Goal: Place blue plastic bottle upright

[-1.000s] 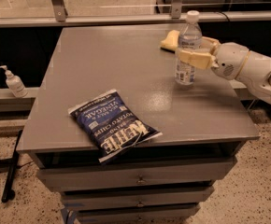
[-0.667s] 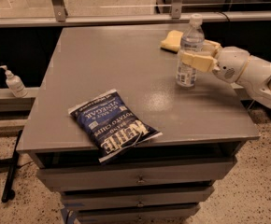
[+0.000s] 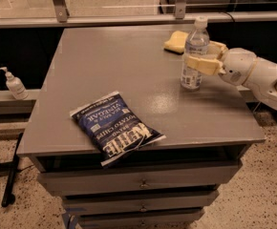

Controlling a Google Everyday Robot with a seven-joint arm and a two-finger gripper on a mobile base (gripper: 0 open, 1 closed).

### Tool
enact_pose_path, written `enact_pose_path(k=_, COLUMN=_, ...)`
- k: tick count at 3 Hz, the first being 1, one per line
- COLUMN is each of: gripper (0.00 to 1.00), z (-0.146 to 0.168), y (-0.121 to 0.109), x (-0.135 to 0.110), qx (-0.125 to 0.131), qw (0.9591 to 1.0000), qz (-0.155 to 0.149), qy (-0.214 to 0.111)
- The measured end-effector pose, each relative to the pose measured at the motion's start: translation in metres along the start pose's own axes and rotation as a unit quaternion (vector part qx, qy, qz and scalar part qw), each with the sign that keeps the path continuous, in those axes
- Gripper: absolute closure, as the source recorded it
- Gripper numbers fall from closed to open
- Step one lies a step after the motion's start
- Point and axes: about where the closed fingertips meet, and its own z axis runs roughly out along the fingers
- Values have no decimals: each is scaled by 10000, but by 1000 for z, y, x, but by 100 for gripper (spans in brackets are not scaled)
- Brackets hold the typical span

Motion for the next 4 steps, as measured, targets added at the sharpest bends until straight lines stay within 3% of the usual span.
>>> enact_pose_path(k=2, gripper=13, z=0, y=7, x=1, qx=-130, qw=9997, qz=-205, qy=16)
enact_pose_path(k=3, gripper=0, z=-2, y=8, x=2, qx=-148, qw=9996, qz=-226, qy=40)
enact_pose_path(k=4, gripper=0, z=-5, y=8, x=3, qx=-139, qw=9996, qz=-221, qy=81)
